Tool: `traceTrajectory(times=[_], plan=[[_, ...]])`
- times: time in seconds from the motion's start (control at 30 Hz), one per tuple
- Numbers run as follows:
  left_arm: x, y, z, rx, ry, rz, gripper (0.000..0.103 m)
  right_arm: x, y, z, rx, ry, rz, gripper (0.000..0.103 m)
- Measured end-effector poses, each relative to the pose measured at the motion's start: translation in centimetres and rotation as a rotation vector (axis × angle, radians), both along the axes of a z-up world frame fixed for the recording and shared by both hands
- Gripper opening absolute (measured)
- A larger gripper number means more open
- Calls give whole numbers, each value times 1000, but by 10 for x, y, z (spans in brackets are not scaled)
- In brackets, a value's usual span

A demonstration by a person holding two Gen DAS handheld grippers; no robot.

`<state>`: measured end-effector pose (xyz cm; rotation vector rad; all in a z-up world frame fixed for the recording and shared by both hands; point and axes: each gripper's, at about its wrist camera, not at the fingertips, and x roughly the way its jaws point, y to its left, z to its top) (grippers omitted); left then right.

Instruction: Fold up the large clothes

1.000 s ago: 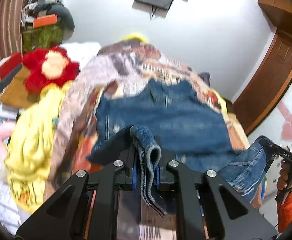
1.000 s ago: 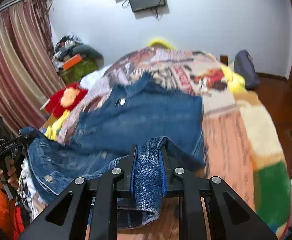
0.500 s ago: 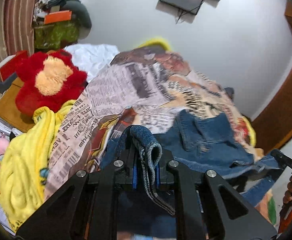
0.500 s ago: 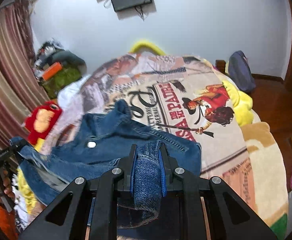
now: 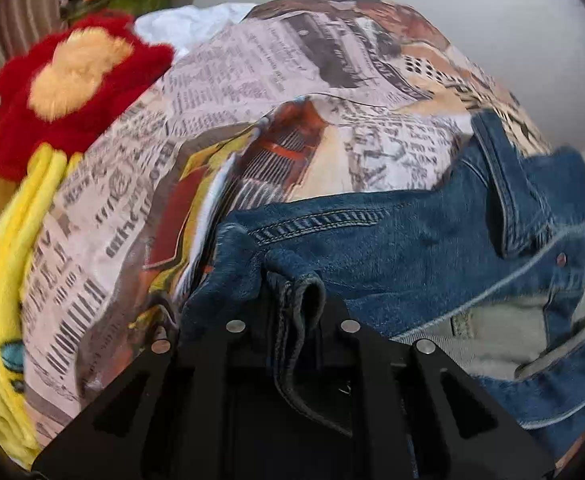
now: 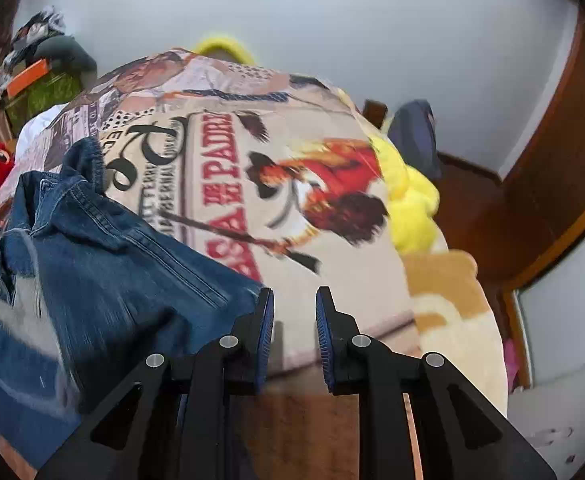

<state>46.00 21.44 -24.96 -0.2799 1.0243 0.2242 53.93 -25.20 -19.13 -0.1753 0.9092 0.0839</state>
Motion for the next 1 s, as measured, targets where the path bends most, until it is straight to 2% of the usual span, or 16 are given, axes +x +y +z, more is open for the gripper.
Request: traceTrajectory(times=[0.1, 0.23, 0.27, 0.3, 0.33, 0.37, 0.4, 0.47, 0.53, 0.63, 0.8, 0.9, 1.0], plan=[[-2, -6, 14, 39, 12, -37, 19, -13, -16, 10, 21, -19, 3, 17], [-12, -5, 47, 29, -15, -64, 29, -36, -16, 27, 102, -15, 43, 17], [-15, -3, 56, 18, -29, -69, 37, -43, -13, 31, 128, -8, 68, 17], [-20, -2, 65, 14, -43, -70, 53, -49, -9, 34, 142, -2, 89, 17], [-25, -1, 74, 25, -68, -66, 62, -56, -3, 37, 156, 6, 122, 17], [-35, -2, 87, 59, -112, -58, 75, -64, 4, 40, 162, 12, 152, 17], [-40, -3, 96, 90, -139, -55, 81, -70, 11, 42, 165, 18, 182, 17], [-53, -7, 111, 139, -162, -71, 81, -83, 25, 44, 164, 26, 237, 17], [-57, -10, 115, 144, -154, -101, 82, -94, 36, 42, 167, 35, 273, 17], [-73, -20, 104, 142, -107, -164, 87, -108, 54, 34, 169, 68, 319, 17], [-94, -46, 59, 183, -14, -250, 87, -114, 74, 9, 169, 140, 347, 17], [-92, -55, 30, 214, 48, -282, 87, -107, 86, -5, 135, 172, 368, 17], [-82, -55, 15, 270, 69, -295, 87, -96, 96, -8, 97, 168, 377, 17]])
